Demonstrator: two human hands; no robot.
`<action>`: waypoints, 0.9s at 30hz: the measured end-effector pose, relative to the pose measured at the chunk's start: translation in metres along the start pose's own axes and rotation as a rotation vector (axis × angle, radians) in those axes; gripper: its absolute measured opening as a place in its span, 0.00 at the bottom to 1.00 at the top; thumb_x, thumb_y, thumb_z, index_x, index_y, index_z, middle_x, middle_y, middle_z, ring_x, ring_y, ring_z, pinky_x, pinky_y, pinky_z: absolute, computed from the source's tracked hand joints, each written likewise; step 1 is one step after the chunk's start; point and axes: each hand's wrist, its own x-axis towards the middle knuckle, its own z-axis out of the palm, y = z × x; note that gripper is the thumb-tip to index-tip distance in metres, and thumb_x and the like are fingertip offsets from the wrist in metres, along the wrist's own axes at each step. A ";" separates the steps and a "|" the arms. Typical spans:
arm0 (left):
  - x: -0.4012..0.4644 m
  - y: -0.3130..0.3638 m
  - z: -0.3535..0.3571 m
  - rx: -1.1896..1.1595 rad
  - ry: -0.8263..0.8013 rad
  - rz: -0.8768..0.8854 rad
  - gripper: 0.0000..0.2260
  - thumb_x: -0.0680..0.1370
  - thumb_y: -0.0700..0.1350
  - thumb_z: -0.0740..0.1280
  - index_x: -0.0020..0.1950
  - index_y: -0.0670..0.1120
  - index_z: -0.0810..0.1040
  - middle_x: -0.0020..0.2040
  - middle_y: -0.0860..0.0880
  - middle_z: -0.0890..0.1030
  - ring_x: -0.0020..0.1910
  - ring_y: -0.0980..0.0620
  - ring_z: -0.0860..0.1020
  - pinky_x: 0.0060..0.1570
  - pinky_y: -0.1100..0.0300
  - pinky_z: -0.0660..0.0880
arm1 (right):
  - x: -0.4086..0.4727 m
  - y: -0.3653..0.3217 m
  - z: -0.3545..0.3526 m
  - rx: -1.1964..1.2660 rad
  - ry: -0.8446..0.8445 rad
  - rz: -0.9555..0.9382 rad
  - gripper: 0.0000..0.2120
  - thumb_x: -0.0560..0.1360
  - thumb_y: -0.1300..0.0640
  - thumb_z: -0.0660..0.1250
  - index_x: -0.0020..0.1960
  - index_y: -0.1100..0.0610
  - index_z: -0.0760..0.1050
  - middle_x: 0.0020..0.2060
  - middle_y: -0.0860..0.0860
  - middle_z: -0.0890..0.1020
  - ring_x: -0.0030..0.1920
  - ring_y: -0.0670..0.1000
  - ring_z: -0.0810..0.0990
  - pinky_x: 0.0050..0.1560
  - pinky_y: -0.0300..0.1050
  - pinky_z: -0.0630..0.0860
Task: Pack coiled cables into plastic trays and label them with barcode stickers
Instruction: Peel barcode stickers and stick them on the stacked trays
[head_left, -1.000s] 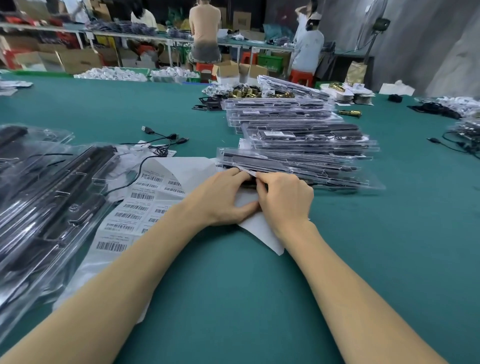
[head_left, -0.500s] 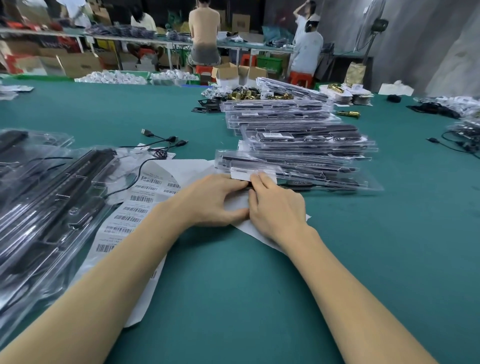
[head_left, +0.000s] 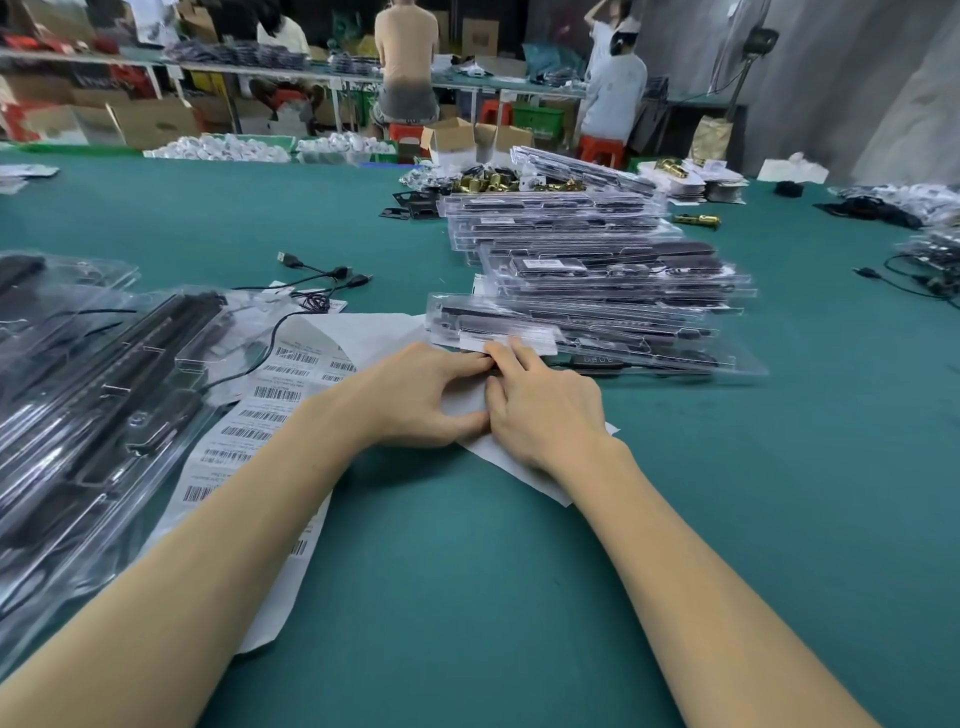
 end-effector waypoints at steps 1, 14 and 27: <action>0.000 0.001 -0.001 0.000 -0.001 -0.001 0.20 0.75 0.57 0.61 0.65 0.53 0.76 0.55 0.54 0.84 0.50 0.48 0.80 0.53 0.51 0.75 | 0.000 0.001 0.000 0.006 0.007 -0.002 0.23 0.84 0.46 0.48 0.79 0.44 0.55 0.79 0.46 0.58 0.58 0.61 0.79 0.45 0.50 0.64; 0.006 0.019 -0.003 0.279 0.018 -0.155 0.16 0.76 0.56 0.62 0.61 0.54 0.79 0.50 0.50 0.84 0.49 0.46 0.78 0.46 0.55 0.75 | -0.004 0.004 0.001 0.083 0.033 -0.019 0.21 0.84 0.48 0.49 0.76 0.43 0.60 0.74 0.42 0.66 0.58 0.59 0.79 0.47 0.48 0.63; 0.040 0.015 -0.004 -0.012 -0.036 -0.260 0.21 0.82 0.40 0.57 0.76 0.44 0.66 0.74 0.47 0.70 0.72 0.48 0.68 0.65 0.61 0.63 | -0.010 0.000 -0.002 0.024 -0.025 0.006 0.22 0.83 0.47 0.49 0.77 0.44 0.56 0.80 0.46 0.56 0.54 0.61 0.79 0.43 0.48 0.63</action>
